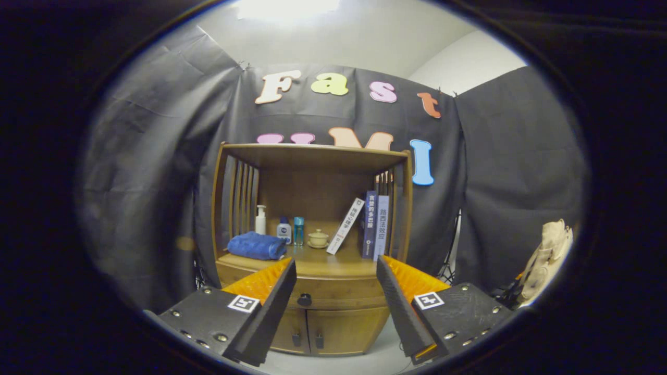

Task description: Pull open the drawer, take out the items inside it, and place them on the countertop above the cabinet.

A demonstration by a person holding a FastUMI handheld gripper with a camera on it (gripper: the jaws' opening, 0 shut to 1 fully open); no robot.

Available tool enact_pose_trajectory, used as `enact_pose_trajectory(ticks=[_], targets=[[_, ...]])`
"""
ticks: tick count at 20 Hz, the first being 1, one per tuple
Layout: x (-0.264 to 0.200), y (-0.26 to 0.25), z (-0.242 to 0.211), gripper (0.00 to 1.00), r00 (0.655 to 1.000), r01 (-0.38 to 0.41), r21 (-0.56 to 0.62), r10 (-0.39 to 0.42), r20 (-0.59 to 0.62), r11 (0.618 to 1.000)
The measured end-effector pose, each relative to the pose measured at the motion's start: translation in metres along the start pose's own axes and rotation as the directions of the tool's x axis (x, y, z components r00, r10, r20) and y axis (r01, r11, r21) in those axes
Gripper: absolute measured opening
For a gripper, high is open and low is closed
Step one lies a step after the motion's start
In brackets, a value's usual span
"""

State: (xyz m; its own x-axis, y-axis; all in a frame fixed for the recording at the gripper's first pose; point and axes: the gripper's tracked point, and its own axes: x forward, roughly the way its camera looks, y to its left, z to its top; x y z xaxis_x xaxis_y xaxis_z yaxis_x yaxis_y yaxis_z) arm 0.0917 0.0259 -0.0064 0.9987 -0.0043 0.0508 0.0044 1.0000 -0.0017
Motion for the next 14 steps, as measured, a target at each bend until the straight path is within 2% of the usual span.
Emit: enact_pose_trajectory(ticks=[9,12,14], targets=[[0.078,0.038,-0.057,0.92,0.998,-0.026,0.053,0.029,-0.059,0.998],[0.101,0.044,-0.084,0.92,0.996,-0.01,0.046,0.014,-0.092,0.999],[0.117,0.063,-0.107,0.92,0.99,-0.057,0.083,0.067,-0.123,0.995]])
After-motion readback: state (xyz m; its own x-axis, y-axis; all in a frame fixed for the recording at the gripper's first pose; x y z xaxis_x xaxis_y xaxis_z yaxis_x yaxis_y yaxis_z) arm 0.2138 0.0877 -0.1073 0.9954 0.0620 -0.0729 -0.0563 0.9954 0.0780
